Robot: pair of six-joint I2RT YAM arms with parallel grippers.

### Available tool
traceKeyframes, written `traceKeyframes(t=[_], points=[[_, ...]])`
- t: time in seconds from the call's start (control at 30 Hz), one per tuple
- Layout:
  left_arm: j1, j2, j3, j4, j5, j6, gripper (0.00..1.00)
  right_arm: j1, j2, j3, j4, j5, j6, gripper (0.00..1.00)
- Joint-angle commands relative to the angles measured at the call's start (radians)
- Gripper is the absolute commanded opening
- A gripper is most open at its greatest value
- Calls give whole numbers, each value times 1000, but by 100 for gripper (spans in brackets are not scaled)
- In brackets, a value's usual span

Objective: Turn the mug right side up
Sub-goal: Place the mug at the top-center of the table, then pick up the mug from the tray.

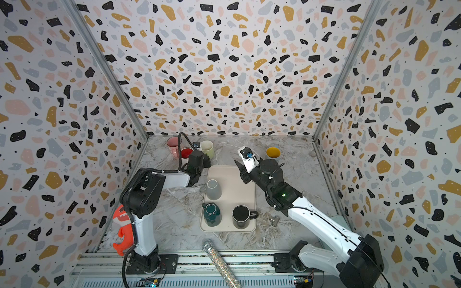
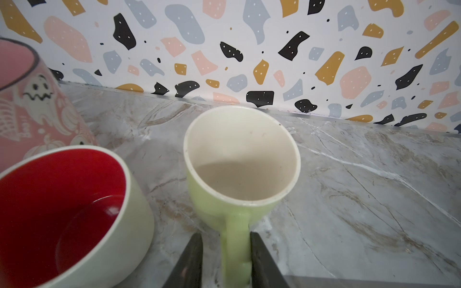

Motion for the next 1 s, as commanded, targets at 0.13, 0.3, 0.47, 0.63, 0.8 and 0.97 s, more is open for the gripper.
traceKeyframes(t=[0.13, 0.3, 0.47, 0.63, 0.8, 0.97], points=[[-22, -254, -106, 11, 30, -76, 33, -4, -25, -8, 41, -22, 34, 40], [-26, -418, -37, -327, 57, -143, 34, -6, 5, 19, 28, -36, 62, 40], [-21, -467, 138, -832, 72, -237, 34, -7, 47, 63, -8, -55, 96, 40], [43, -503, 116, -1011, 308, -445, 31, -7, 58, 75, -16, -77, 130, 40], [94, -564, -14, -947, 570, -703, 27, -7, 52, 71, -20, -91, 159, 40], [94, -699, -154, -821, 575, -1019, 29, -7, 34, 64, -31, -95, 176, 40]])
